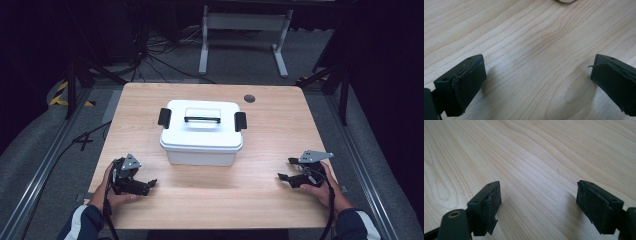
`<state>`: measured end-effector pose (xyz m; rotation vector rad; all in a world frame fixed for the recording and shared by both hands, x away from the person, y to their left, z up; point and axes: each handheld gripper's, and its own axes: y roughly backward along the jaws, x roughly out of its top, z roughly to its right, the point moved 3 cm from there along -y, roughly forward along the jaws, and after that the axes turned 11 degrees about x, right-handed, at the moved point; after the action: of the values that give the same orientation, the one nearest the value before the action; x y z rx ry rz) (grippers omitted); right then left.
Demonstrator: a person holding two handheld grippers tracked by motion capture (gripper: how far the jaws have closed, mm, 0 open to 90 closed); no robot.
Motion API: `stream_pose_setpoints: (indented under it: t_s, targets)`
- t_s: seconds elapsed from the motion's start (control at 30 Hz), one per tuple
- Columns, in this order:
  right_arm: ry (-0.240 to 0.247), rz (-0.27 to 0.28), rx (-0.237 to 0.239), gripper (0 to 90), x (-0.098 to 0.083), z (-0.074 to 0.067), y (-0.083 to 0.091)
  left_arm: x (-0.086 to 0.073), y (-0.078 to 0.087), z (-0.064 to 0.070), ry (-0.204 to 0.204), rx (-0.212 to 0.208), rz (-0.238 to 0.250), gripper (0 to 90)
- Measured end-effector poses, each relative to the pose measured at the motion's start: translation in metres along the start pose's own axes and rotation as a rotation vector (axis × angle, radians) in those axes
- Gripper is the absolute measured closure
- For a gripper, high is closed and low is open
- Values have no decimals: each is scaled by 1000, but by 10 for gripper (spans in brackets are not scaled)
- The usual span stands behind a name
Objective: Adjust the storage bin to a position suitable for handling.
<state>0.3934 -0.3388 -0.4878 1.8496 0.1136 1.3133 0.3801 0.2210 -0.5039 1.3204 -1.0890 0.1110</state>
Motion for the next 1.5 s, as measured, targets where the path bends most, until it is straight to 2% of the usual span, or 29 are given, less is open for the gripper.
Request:
stream_pose_setpoints:
  t_s: [0.17,0.33,0.4,0.53,0.7,0.8,1.0,1.23,1.5]
  targets:
    - [0,0,-4,203,0,1,0,-1,1,0,-7,-28,0,5]
    - [0,-11,4,198,1,2,0,-2,1,0,-7,-32,2,5]
    - [0,-14,3,196,2,2,0,-1,0,-2,-24,-32,7,5]
    - [5,-51,15,197,4,0,1,-1,0,-2,-27,-35,12,5]
    - [20,-106,40,250,11,-2,-1,-2,0,-3,-32,-40,16,6]
    - [34,-132,53,326,15,-3,-1,-2,0,-3,-28,-44,13,6]
    - [67,-149,47,360,33,-7,5,-2,0,-3,-27,-50,11,5]
    - [118,-135,34,380,63,-11,19,-2,0,-3,-26,-50,11,5]
    - [154,-126,10,413,102,-7,33,-2,0,-3,-26,-50,11,5]
